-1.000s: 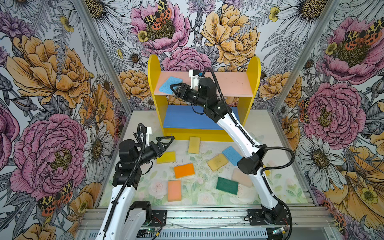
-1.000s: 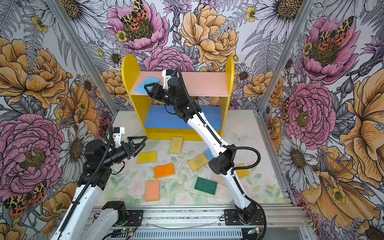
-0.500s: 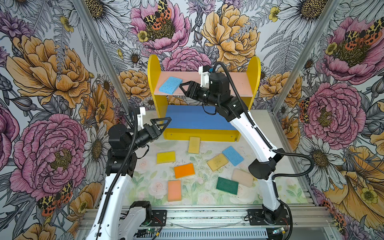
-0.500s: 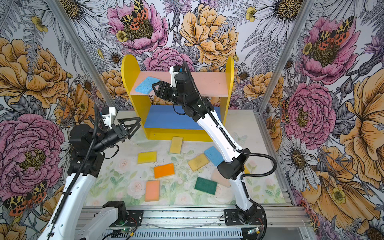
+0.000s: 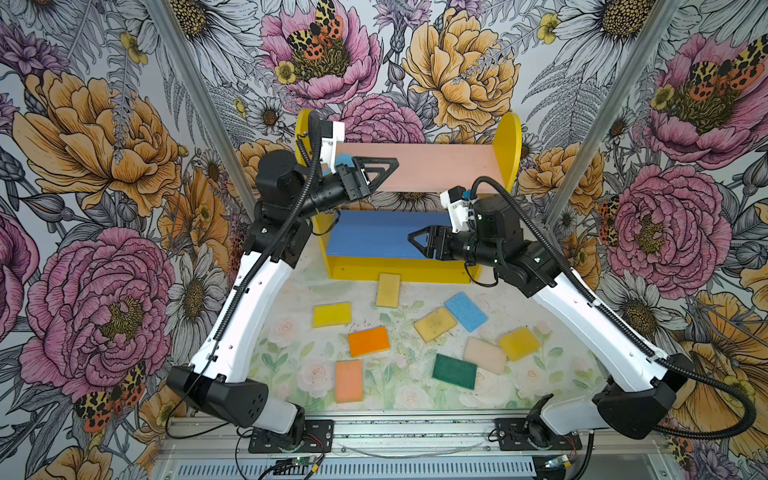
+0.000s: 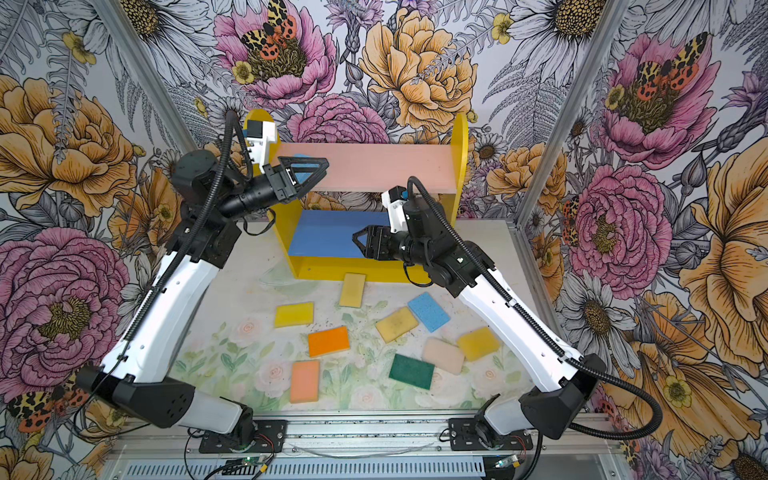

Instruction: Place and organize the cleaning sponges onto the shelf

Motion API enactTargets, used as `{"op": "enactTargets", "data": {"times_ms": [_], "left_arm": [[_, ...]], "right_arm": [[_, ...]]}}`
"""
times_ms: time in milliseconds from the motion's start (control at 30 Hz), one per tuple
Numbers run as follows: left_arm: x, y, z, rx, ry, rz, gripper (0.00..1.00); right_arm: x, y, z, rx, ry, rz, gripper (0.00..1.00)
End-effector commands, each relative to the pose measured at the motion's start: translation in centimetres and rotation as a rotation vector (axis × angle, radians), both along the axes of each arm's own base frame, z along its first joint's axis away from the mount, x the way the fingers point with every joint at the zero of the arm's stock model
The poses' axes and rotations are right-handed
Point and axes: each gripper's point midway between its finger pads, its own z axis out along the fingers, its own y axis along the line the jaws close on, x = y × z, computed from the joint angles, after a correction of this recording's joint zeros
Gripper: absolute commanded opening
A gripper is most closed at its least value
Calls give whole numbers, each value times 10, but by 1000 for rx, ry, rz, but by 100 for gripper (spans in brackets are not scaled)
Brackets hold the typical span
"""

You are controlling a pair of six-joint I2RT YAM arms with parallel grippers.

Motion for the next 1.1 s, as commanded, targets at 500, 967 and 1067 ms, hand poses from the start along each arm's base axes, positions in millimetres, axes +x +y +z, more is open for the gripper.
{"op": "enactTargets", "data": {"times_ms": [500, 967, 1067], "left_arm": [[142, -30, -59, 65, 74, 36, 99], [172, 1, -98, 255, 62, 187, 99], [172, 2, -105, 331, 30, 233, 99]], "right_arm": [[-28, -32, -39, -18, 50, 39, 72], [-23, -28, -50, -17, 66, 43, 74], [-23, -26, -53, -17, 73, 50, 74]]}}
